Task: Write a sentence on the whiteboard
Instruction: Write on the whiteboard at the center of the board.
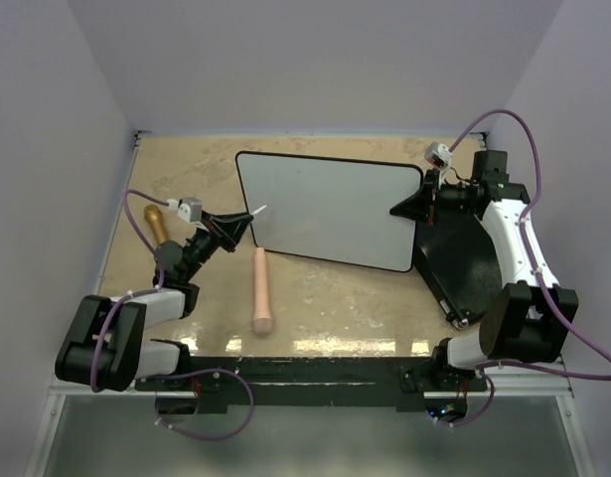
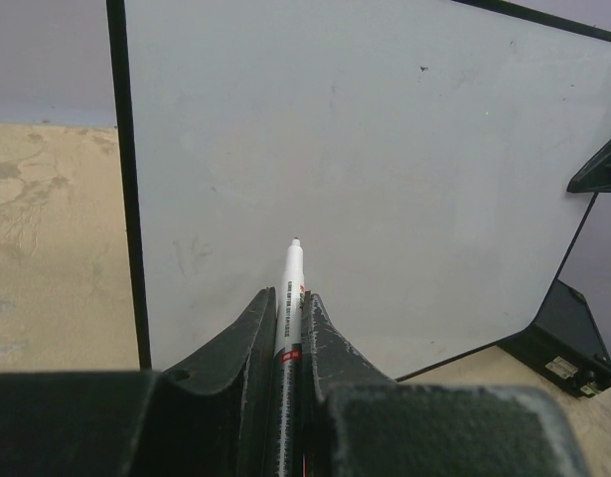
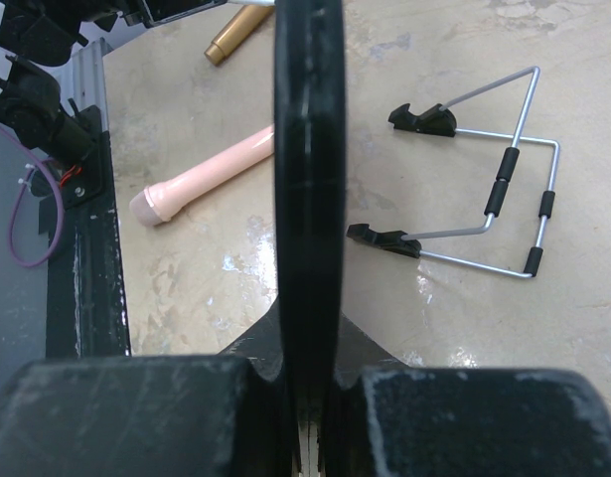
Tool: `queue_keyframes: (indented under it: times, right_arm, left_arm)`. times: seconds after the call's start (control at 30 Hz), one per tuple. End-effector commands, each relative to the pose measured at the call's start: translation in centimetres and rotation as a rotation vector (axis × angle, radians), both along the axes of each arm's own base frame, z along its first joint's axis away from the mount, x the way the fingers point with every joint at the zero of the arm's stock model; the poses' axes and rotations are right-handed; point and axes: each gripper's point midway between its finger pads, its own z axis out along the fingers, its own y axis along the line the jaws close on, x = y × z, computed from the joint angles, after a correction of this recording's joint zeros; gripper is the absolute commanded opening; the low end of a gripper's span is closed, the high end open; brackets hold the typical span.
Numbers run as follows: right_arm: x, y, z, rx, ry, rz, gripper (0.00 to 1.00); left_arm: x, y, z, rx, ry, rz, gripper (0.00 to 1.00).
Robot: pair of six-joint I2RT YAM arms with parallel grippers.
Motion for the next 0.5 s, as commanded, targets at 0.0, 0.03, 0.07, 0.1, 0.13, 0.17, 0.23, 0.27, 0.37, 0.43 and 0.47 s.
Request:
queue_keyframes:
  times: [0.0, 0.03, 0.07, 0.1, 0.13, 0.17, 0.23, 0.27, 0.37, 0.43, 0.47]
  right_arm:
    - [0.4, -0.6, -1.2, -0.068, -0.004, -0.026, 0.0]
    - [0.5, -0.6, -1.2, -0.069, -0.005, -0.027, 0.0]
    - [0.5, -0.7, -1.4, -0.07, 0.001, -0.027, 0.0]
    - [0.5, -0.7, -1.4, -0.071, 0.0, -0.03, 0.0]
    - [0.5, -0.7, -1.4, -0.071, 0.0, -0.029, 0.0]
    - [0.6, -0.7, -1.4, -0.071, 0.0, -0.028, 0.0]
    - [0.5, -0.7, -1.3, -0.071, -0.003, -0.028, 0.0]
    - [0.5, -0.7, -1.4, -0.071, -0.002, -0.028, 0.0]
    - [0.5, -0.7, -1.4, -0.071, 0.0, -0.028, 0.0]
    - [0.6, -0.7, -1.5, -0.072, 0.003, -0.029, 0.0]
    - [0.6, -0.7, -1.4, -0.072, 0.0, -0.03, 0.0]
  left_arm:
    - [-1.5, 0.7, 7.4, -0.041, -0.359, 0.028, 0.0]
    - [-1.4, 0.8, 7.4, -0.041, -0.354, 0.034, 0.0]
    - [-1.3, 0.9, 7.3, -0.042, -0.351, 0.037, 0.0]
    - [-1.2, 0.9, 7.4, -0.044, -0.349, 0.041, 0.0]
    - [-1.1, 1.0, 7.3, -0.045, -0.343, 0.045, 0.0]
    - [-1.1, 1.0, 7.5, -0.046, -0.349, 0.047, 0.0]
    - [-1.0, 1.0, 7.6, -0.049, -0.347, 0.05, 0.0]
    - [-1.0, 1.1, 7.5, -0.045, -0.348, 0.055, 0.0]
    - [-0.7, 1.3, 7.5, -0.038, -0.347, 0.073, 0.0]
    - [-0.5, 1.4, 7.5, -0.036, -0.345, 0.082, 0.0]
    - [-0.4, 1.4, 7.5, -0.034, -0.345, 0.086, 0.0]
